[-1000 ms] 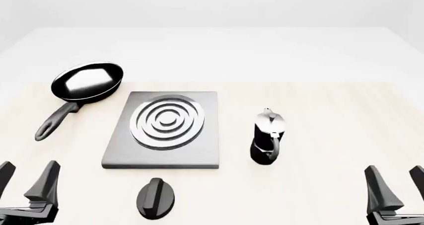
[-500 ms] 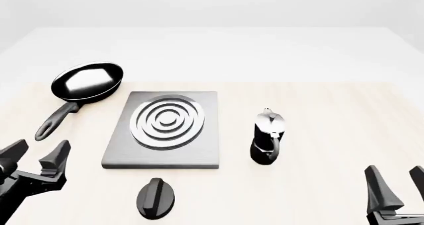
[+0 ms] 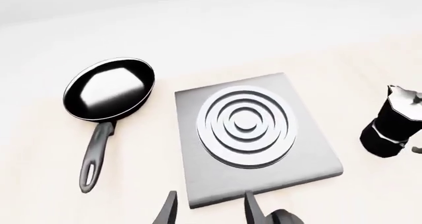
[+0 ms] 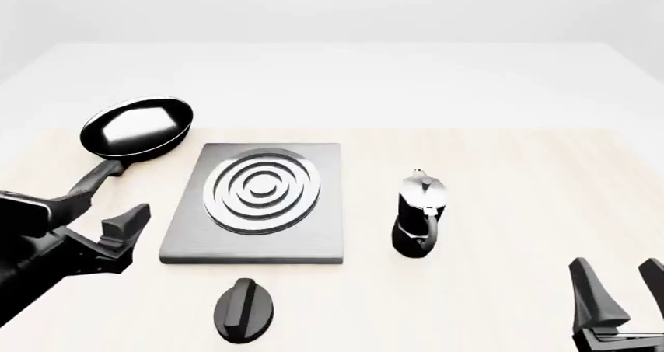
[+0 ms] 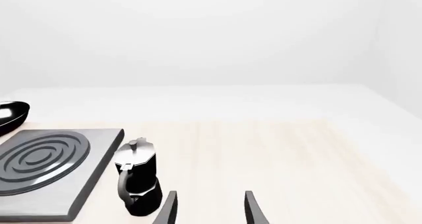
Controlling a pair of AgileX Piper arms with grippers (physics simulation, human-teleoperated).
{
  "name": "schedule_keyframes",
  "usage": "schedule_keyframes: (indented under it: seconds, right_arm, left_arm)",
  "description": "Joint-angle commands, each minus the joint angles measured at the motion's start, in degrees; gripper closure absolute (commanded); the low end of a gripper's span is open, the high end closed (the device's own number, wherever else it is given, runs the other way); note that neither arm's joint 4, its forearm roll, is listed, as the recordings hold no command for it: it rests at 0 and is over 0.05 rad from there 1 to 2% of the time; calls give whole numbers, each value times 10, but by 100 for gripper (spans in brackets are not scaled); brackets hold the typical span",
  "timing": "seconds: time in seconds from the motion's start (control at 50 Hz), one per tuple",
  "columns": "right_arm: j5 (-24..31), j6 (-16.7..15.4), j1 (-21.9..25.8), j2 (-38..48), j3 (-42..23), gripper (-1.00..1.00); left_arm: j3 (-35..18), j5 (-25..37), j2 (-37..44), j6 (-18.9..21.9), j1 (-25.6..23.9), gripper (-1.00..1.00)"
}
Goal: Turn on the stove and put the moka pot on it.
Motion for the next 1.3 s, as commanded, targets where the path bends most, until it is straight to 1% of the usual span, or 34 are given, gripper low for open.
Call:
schedule_keyframes:
  seconds: [0.02, 0.06, 0.1, 0.12, 0.14, 0.16, 0.26, 0.3, 0.34, 0.38, 0.4, 0.44, 0.46, 0.48, 0.56, 0.64, 0.72, 0.76, 0.8, 0.84, 0.96, 1.02, 1.04, 1.1, 1.14, 1.18, 1.22, 1.26, 1.3]
  right_arm:
    - [-7, 0, 1, 10, 0, -100]
    - [-10, -1, 1, 14, 0, -100]
    - [-11, 0, 2, 16, 0, -100]
    - [-11, 0, 2, 16, 0, -100]
    - [-13, 0, 2, 18, 0, -100]
    - [-14, -1, 3, 21, 0, -100]
    - [-25, 2, 3, 33, 0, -100]
    - [-29, 2, 3, 38, 0, -100]
    - [-29, 2, 4, 37, 0, -100]
    - [-29, 2, 3, 37, 0, -100]
    - [-30, 3, 3, 38, 0, -100]
    - [-29, 3, 4, 38, 0, -100]
    - [-29, 3, 4, 38, 0, -100]
    - [-30, 4, 4, 39, 0, -100]
    - [-33, 8, 6, 43, 0, -100]
    - [-31, 11, 6, 40, 0, -100]
    - [-26, 14, 6, 32, 0, -100]
    - [-25, 15, 6, 31, 0, -100]
    - [-21, 16, 6, 26, 0, -100]
    - [-18, 16, 6, 23, 0, -100]
    - [-18, 18, 4, 22, 0, -100]
    - [-22, 19, 4, 26, 0, -100]
    - [-22, 20, 4, 26, 0, -100]
    - [-38, 22, 2, 49, 0, -100]
    - [-44, 22, 4, 58, 0, -100]
    - [-43, 25, 7, 55, 0, -100]
    - [-44, 25, 6, 57, 0, -100]
    - [-27, 23, 4, 36, 0, -100]
    - [-26, 20, 4, 33, 0, -100]
  left_arm:
    - [-61, 57, 58, -11, -47, -100]
    - [-72, 67, 71, -17, -51, -100]
    - [-88, 80, 96, -41, -61, -100]
    - [-89, 81, 99, -35, -53, -100]
    - [-96, 89, 112, -41, -60, -100]
    - [-100, 92, 112, -27, -57, -100]
    - [-126, 112, 130, -12, -62, -100]
    - [-138, 122, 159, -27, -63, -100]
    - [-143, 125, 162, -27, -68, -100]
    - [-151, 136, 179, -46, -79, -100]
    - [-155, 138, 178, -42, -77, -100]
    - [-162, 148, 193, -66, -90, -100]
    - [-166, 150, 190, -60, -86, -100]
    - [-168, 152, 191, -64, -91, -100]
    - [-171, 159, 210, -89, -102, -100]
    - [-174, 164, 218, -99, -110, -100]
    - [-169, 167, 231, -126, -131, -100]
    - [-165, 166, 236, -129, -133, -100]
    - [-162, 165, 244, -145, -142, -100]
    - [-161, 163, 250, -151, -148, -100]
    - [-160, 150, 270, -156, -145, -100]
    - [-158, 147, 278, -166, -152, -100]
    - [-158, 148, 281, -174, -159, -100]
    - [-182, 171, 282, -177, -157, -100]
    - [-186, 179, 283, -178, -160, -100]
    - [-190, 180, 286, -175, -153, -100]
    - [-186, 178, 288, -187, -159, -100]
    - [-185, 174, 289, -195, -165, -100]
    - [-182, 170, 293, -200, -169, -100]
